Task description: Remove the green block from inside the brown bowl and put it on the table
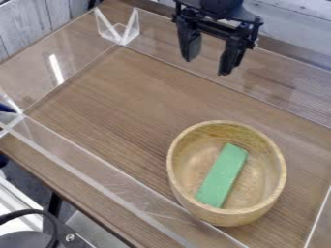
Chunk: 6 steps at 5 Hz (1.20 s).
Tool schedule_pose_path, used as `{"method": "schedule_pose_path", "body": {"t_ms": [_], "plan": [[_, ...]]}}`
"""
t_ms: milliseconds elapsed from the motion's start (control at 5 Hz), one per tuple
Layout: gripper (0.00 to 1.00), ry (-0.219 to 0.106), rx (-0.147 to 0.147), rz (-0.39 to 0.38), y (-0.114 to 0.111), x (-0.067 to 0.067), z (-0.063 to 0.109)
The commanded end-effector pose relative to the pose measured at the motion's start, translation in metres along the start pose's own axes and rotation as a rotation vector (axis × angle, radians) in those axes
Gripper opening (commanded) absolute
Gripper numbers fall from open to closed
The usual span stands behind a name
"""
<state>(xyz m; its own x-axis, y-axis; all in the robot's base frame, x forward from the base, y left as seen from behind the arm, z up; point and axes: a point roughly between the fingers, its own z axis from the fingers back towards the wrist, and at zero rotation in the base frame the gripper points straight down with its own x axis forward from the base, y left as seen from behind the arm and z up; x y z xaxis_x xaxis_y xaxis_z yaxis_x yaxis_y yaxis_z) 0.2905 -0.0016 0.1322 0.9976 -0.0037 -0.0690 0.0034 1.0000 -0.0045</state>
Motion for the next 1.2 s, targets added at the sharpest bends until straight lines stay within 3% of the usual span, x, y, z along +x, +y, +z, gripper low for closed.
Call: {"method": "schedule_pose_path", "body": {"t_ms": [0, 200, 800, 1000], "plan": [[1.0, -0.002, -0.007, -0.024, -0.002, -0.015, -0.007], [1.0, 0.035, 0.008, -0.139, -0.02, -0.02, -0.011], [1.0, 0.09, -0.016, -0.247, -0.06, -0.035, -0.006], [1.0, 0.056, -0.008, -0.239, -0.076, -0.04, -0.006]]}}
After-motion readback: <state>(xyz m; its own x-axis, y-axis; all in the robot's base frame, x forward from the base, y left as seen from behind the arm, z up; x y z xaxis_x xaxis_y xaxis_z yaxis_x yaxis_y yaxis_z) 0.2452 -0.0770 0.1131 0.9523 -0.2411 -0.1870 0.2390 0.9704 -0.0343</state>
